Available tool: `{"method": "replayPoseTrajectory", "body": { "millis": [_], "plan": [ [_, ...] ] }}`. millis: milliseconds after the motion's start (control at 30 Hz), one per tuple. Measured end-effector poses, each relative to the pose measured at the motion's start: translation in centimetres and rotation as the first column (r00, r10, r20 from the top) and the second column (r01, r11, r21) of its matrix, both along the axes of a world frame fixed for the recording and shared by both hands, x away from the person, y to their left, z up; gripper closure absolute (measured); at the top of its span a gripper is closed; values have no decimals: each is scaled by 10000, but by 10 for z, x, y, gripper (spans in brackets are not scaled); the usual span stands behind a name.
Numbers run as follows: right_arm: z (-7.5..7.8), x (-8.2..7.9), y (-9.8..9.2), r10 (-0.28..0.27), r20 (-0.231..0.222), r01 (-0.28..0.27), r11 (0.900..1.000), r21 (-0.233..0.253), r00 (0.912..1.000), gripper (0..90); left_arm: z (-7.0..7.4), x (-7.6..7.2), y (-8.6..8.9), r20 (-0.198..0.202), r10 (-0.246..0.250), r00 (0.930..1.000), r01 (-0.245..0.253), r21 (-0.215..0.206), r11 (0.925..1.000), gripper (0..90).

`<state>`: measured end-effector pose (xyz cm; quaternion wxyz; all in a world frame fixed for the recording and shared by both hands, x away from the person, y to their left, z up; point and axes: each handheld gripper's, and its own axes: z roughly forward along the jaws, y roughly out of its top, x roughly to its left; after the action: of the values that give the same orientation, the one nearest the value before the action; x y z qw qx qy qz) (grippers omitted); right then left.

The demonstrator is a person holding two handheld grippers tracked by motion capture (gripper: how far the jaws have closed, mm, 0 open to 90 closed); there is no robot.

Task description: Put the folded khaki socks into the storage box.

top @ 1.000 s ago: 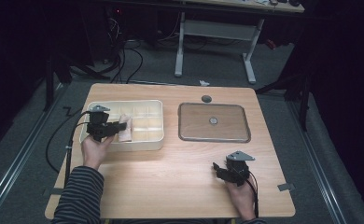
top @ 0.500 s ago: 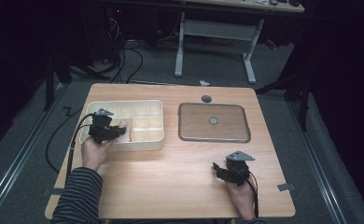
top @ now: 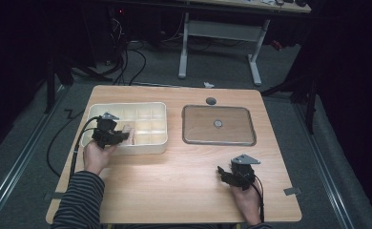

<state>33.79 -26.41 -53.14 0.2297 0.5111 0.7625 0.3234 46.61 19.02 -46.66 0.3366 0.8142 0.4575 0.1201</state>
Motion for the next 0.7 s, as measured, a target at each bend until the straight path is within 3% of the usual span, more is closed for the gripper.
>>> {"method": "replayPoseTrajectory", "body": {
  "millis": [700],
  "plan": [
    [0,0,0,-5,-8,5,10000,14,10000,366,-5,-3,-6,-524,-281,9982,308,517,9982,765]
  ]
}}
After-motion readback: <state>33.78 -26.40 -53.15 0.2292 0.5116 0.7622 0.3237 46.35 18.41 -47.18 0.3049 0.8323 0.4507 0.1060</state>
